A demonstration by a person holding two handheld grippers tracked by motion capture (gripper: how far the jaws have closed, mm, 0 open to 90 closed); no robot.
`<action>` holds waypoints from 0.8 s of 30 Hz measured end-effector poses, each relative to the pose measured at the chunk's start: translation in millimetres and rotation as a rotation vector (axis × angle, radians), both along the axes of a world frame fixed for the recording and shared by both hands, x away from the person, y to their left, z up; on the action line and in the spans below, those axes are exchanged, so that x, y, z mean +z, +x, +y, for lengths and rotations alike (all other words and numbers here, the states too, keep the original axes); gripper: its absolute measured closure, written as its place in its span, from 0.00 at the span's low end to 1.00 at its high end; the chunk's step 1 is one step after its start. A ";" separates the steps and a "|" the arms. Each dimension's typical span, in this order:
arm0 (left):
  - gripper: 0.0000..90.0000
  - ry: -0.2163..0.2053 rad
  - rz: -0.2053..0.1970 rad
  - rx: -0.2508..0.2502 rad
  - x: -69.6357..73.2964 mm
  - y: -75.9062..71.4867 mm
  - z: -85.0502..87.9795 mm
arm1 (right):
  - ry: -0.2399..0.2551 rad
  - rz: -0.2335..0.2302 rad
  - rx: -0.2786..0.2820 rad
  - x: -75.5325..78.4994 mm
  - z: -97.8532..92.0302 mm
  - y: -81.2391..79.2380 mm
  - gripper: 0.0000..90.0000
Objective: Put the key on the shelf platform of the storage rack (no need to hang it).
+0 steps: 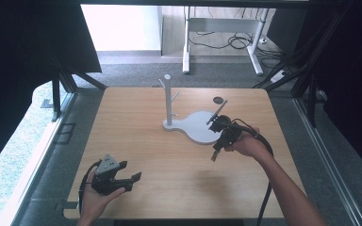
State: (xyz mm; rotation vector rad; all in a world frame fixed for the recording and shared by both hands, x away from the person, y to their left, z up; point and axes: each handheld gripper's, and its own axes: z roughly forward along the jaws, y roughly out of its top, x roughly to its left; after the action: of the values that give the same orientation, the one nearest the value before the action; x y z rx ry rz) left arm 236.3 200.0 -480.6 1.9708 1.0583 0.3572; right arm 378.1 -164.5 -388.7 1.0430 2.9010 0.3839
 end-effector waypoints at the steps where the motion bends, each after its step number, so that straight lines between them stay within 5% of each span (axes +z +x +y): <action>1: 0.31 0.000 0.001 0.000 -0.1 0.1 -0.1 | 0.001 0.005 -0.008 1.4 0.9 2.1 0.99; 24: 0.31 -0.007 -0.009 0.009 1.0 -0.3 2.3 | -0.019 0.010 -0.032 9.5 12.3 41.8 0.99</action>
State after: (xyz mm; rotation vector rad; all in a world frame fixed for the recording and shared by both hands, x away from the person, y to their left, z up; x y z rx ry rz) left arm 236.0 202.3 -479.6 1.9571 1.0617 0.3658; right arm 419.9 -152.2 -379.2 1.0909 2.8870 0.3492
